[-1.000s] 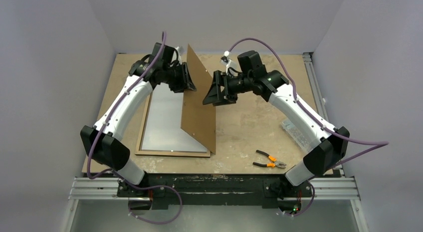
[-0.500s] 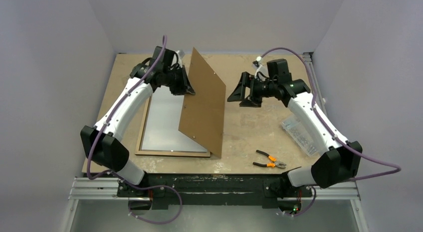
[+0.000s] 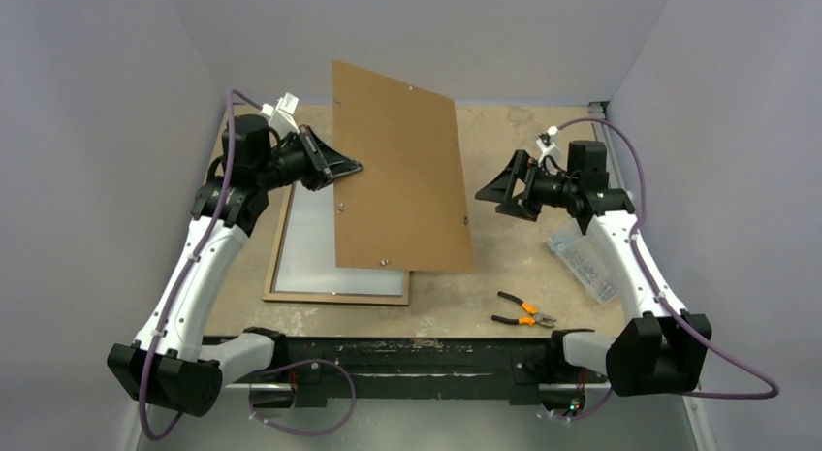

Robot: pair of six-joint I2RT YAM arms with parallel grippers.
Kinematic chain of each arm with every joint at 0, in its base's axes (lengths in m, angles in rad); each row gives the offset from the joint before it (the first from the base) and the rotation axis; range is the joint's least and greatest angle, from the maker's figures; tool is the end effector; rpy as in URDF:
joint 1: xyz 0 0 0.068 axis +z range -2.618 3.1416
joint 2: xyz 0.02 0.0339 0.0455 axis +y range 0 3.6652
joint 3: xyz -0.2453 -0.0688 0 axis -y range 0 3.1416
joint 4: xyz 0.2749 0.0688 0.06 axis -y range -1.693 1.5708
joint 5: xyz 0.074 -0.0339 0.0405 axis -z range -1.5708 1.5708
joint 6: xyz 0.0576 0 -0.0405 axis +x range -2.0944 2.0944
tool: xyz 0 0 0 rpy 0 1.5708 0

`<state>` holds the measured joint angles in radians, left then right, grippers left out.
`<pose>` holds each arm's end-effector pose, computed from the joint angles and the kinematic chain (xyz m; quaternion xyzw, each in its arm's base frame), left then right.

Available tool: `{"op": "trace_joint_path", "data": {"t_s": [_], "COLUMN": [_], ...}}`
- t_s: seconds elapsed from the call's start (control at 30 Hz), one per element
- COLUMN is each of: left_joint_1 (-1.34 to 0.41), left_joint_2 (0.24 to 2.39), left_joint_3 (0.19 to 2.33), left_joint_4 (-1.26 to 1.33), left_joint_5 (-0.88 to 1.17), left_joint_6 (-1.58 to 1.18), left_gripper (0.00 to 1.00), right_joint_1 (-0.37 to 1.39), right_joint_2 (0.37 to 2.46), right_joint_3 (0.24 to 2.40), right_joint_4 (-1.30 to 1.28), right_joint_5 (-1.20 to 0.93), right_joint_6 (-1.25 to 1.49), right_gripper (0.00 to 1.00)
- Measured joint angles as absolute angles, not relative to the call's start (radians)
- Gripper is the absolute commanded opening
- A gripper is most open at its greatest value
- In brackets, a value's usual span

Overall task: Put the photo into the frame
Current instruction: Turn over the photo frame item at the center of the board.

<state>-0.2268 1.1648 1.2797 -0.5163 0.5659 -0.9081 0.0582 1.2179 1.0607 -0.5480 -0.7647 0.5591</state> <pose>0.2875 -0.0980 0.3821 -0.1223 0.8062 -0.4812 0.3218 0.3013 0.0575 0.2850 0.0571 0.8548 0.4409 0.2678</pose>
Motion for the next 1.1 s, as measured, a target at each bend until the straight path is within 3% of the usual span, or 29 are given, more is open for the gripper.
{"op": "trace_joint_path", "data": {"t_s": [0.3,0.47,0.73,0.97,1.03,1.1], "left_joint_1": [-0.208,-0.208,-0.204,-0.191,-0.186,-0.181], "left_joint_2": [1.075,1.052,1.045,1.049,1.05,1.05], "left_joint_3": [1.144,1.077,1.049,1.049,1.049,1.049], "left_joint_4": [-0.305,-0.192,-0.148,-0.096,-0.088,-0.088], "left_joint_5": [0.712,0.78,0.83,0.876,0.888,0.896], "left_joint_6": [-1.092,-1.177,-1.196,-1.196,-1.195,-1.188], "left_gripper": [0.0,0.0,0.0,0.0,0.0,0.07], "right_joint_1": [0.055,0.054,0.05,0.034,0.032,0.031], "right_joint_2": [1.213,1.212,1.204,1.2,1.195,1.188], "right_joint_3": [0.919,0.888,0.878,0.878,0.878,0.879], "right_joint_4": [-0.214,-0.02,0.255,0.413,0.428,0.437], "right_joint_5": [-0.986,-1.063,-1.149,-1.172,-1.174,-1.177], "right_joint_6": [0.73,0.854,1.063,1.216,1.242,1.274], "right_gripper": [0.86,0.77,0.54,0.17,0.02,0.0]}}
